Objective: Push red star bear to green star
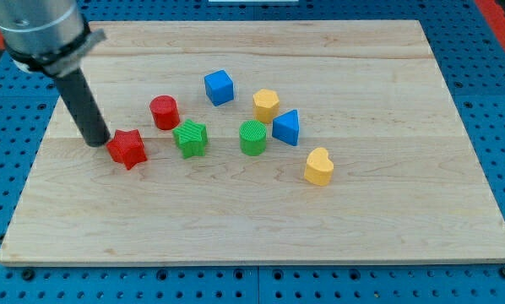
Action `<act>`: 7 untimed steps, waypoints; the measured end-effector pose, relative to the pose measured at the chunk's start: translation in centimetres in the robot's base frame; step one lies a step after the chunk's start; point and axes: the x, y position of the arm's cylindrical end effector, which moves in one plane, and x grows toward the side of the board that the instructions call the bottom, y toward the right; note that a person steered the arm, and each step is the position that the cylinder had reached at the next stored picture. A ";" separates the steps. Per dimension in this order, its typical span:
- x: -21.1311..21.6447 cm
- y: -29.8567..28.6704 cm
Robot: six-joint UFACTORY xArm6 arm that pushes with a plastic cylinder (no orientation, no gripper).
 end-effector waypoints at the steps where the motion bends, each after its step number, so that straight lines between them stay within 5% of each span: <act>1: -2.1 -3.2; 7: -2.2 -8.0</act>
